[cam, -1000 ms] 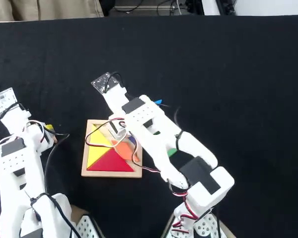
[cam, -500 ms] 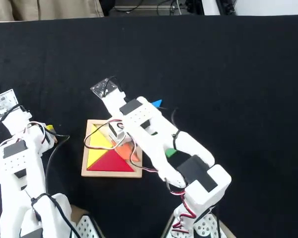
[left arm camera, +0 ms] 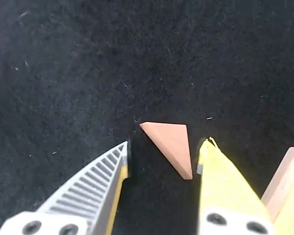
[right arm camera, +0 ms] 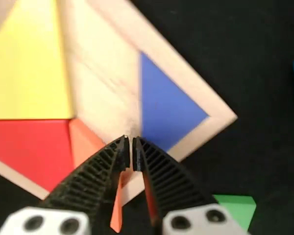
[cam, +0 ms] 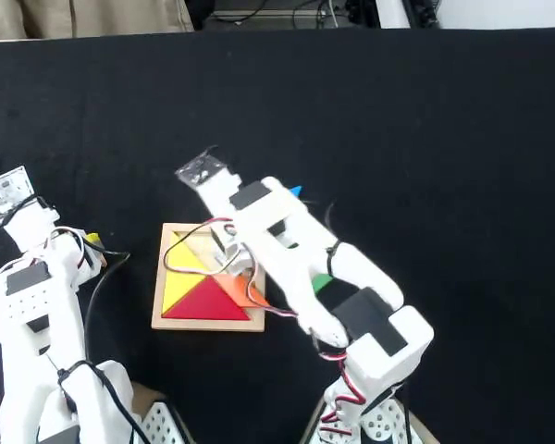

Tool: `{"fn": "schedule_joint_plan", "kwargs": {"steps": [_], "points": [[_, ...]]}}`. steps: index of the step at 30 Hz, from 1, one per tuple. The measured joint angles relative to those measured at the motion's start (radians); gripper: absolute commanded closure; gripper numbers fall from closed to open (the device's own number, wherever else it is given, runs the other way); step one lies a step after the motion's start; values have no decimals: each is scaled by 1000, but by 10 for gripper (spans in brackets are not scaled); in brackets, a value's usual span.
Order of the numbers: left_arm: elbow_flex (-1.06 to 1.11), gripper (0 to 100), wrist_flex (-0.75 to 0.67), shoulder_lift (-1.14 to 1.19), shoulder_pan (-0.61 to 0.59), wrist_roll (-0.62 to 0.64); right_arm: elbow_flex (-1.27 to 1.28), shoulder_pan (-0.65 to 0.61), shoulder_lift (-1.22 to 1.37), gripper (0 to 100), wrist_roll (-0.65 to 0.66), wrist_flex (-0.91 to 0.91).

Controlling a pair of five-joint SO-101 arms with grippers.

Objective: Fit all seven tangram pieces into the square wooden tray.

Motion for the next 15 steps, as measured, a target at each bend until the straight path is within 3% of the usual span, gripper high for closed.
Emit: {"fn": "schedule_joint_plan", "kwargs": {"steps": [8,15], "points": [[0,762,0,0,0,0,58,-2,-169,988,9,15],[0,762,0,0,0,0,207,-123,-287,988,81,-78]]}}
